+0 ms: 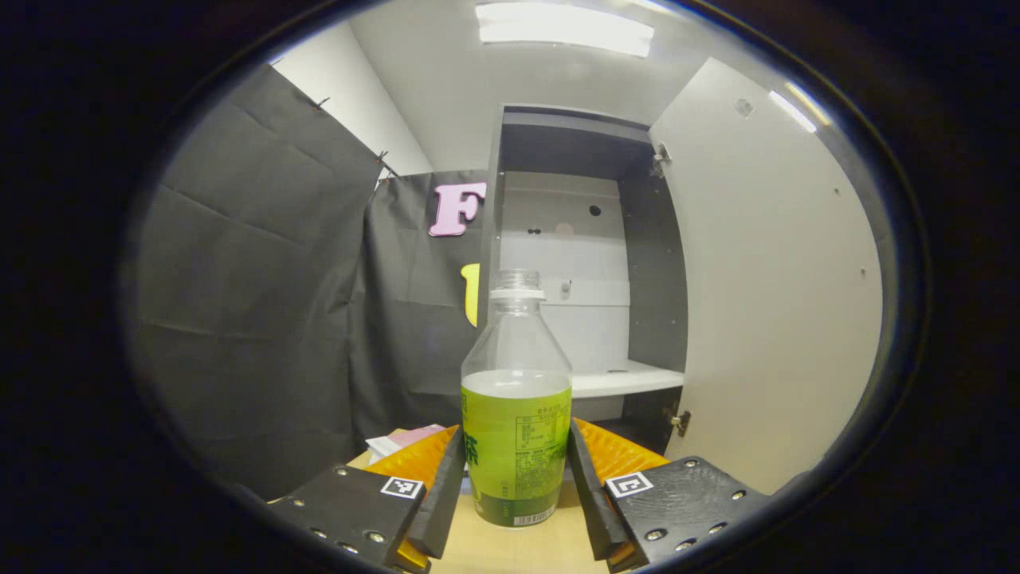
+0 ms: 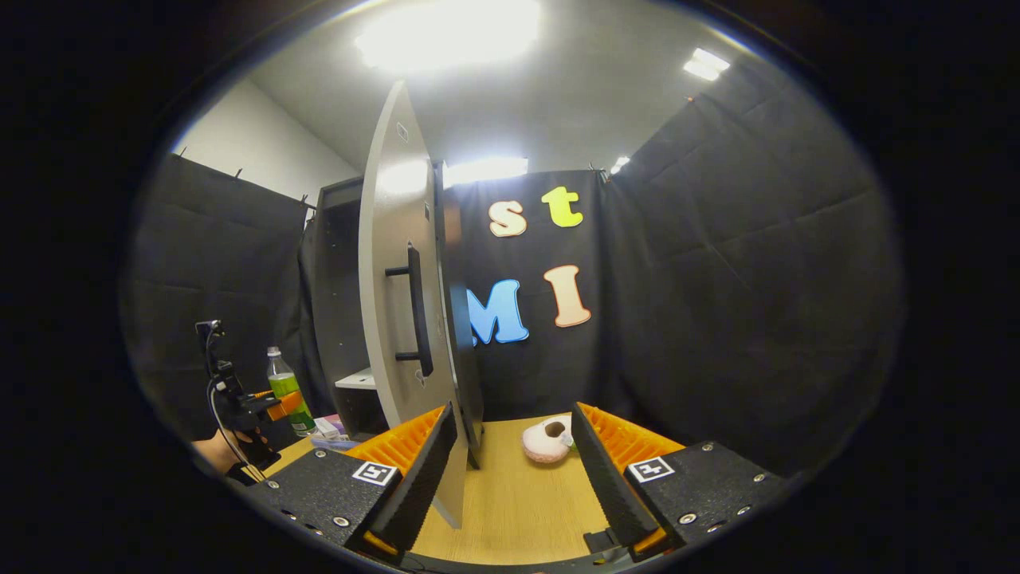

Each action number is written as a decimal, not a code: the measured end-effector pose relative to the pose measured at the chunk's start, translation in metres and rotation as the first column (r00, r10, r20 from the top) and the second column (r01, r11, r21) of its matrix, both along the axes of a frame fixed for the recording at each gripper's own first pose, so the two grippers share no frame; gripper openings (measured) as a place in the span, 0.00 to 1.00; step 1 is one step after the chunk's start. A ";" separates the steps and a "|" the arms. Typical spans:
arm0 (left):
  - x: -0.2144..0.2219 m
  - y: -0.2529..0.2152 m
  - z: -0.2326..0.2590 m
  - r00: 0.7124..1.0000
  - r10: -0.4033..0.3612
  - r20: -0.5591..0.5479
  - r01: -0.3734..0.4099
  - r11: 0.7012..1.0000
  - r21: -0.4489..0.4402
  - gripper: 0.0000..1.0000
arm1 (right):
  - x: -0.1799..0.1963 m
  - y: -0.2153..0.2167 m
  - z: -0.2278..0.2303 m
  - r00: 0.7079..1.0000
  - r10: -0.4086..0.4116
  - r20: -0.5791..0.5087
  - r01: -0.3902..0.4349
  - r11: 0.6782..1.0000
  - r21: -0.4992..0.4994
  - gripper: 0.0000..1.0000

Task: Open the cabinet door with the right hand, grasp the bottle in the cabinet with the left hand and place it on the coaster, then close the cabinet door with the right hand.

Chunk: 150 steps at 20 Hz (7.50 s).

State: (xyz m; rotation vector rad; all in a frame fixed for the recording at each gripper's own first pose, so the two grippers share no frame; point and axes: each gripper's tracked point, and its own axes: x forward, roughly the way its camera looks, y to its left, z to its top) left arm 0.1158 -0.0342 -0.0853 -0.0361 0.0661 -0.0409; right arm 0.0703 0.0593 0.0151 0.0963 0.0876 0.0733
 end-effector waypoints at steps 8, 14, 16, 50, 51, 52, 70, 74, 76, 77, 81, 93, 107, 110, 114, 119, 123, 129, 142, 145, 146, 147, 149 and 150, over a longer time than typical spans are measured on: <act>-0.050 0.009 -0.079 0.997 0.016 -0.073 -0.017 1.000 -0.015 0.68 | -0.009 0.001 -0.014 1.000 -0.016 -0.017 0.015 0.999 -0.033 0.89; -0.078 0.012 -0.137 0.993 0.037 -0.116 -0.039 0.999 -0.013 0.68 | -0.016 0.005 -0.012 1.000 -0.025 -0.004 0.024 0.997 -0.076 0.90; -0.082 0.012 -0.150 0.993 0.041 -0.111 -0.041 0.999 0.000 0.68 | -0.016 0.010 -0.014 1.000 -0.016 -0.006 0.015 0.997 -0.076 0.89; -0.115 -0.005 -0.133 0.984 0.068 -0.164 -0.053 0.994 0.091 0.80 | 0.013 0.027 -0.009 0.999 0.044 -0.018 -0.045 0.998 -0.048 0.90; -0.116 -0.004 -0.120 0.985 0.075 -0.152 -0.062 0.994 0.089 0.80 | 0.017 0.024 -0.006 0.999 0.043 -0.015 -0.044 0.998 -0.035 0.90; -0.117 -0.002 -0.107 0.987 0.082 -0.139 -0.070 0.993 0.090 0.84 | 0.021 0.021 -0.003 0.999 0.044 -0.010 -0.045 0.999 -0.024 0.90; -0.144 0.018 0.069 0.987 0.156 -0.044 -0.151 0.984 0.096 0.88 | 0.106 0.015 0.060 0.993 -0.073 0.094 0.071 0.997 0.023 0.90; -0.133 0.046 0.079 0.988 0.154 -0.029 -0.150 0.982 0.113 0.88 | 0.116 0.037 0.053 0.995 -0.081 0.066 0.083 0.996 -0.019 0.90; -0.127 0.062 0.079 0.988 0.155 -0.025 -0.151 0.981 0.119 0.83 | 0.118 0.037 0.052 0.991 -0.117 0.071 0.122 0.990 -0.066 0.88; -0.124 0.069 0.078 0.988 0.154 -0.027 -0.149 0.982 0.117 0.88 | 0.116 0.038 0.054 0.989 -0.128 0.076 0.134 0.988 -0.078 0.88; -0.108 0.091 0.074 0.991 0.133 -0.030 -0.130 0.987 0.090 0.88 | 0.112 0.054 0.055 0.986 -0.147 0.078 0.156 0.980 -0.121 0.88; -0.099 0.147 0.062 0.994 0.105 -0.035 -0.102 0.992 0.072 0.88 | 0.099 0.144 0.054 0.993 -0.087 0.078 0.095 0.989 -0.112 0.88; -0.113 0.211 0.053 0.989 0.142 -0.036 -0.139 0.989 0.057 0.84 | 0.108 0.204 0.054 0.997 -0.049 0.066 0.056 0.992 -0.111 0.88; -0.113 0.222 0.050 0.988 0.147 -0.038 -0.145 0.988 0.054 0.88 | 0.111 0.217 0.053 0.997 -0.032 0.064 0.039 0.993 -0.111 0.88; -0.115 0.239 0.045 0.986 0.160 -0.042 -0.158 0.986 0.047 0.88 | 0.117 0.238 0.053 0.998 -0.007 0.065 0.014 0.994 -0.112 0.88; -0.123 0.264 0.036 0.981 0.184 -0.055 -0.182 0.983 0.038 0.88 | 0.127 0.266 0.049 0.998 0.017 0.061 -0.010 0.994 -0.113 0.88; -0.129 0.287 0.033 0.975 0.214 -0.058 -0.211 0.976 0.049 0.88 | 0.135 0.285 0.042 0.998 0.047 0.047 -0.042 0.994 -0.101 0.89; -0.141 0.314 0.025 0.964 0.256 -0.069 -0.253 0.966 0.058 0.83 | 0.146 0.324 0.029 0.995 0.100 0.029 -0.097 0.991 -0.097 0.90; -0.119 0.305 0.020 0.970 0.229 -0.075 -0.226 0.973 0.049 0.79 | 0.148 0.331 0.010 0.994 0.106 -0.003 -0.106 0.990 -0.093 0.90; -0.109 0.284 0.025 0.979 0.188 -0.081 -0.186 0.982 0.029 0.83 | 0.147 0.328 0.014 0.994 0.107 0.006 -0.106 0.991 -0.084 0.90; -0.106 0.276 0.028 0.981 0.176 -0.080 -0.174 0.984 0.026 0.83 | 0.146 0.326 0.016 0.994 0.106 0.011 -0.104 0.991 -0.083 0.90; -0.102 0.267 0.030 0.983 0.167 -0.076 -0.165 0.986 0.025 0.83 | 0.144 0.324 0.019 0.994 0.110 0.019 -0.108 0.991 -0.080 0.90; -0.098 0.246 0.039 0.987 0.147 -0.066 -0.146 0.989 0.021 0.84 | 0.139 0.319 0.021 0.993 0.117 0.033 -0.114 0.991 -0.073 0.90; -0.095 0.233 0.043 0.989 0.137 -0.060 -0.136 0.991 0.020 0.84 | 0.132 0.310 0.019 0.992 0.121 0.036 -0.118 0.991 -0.070 0.90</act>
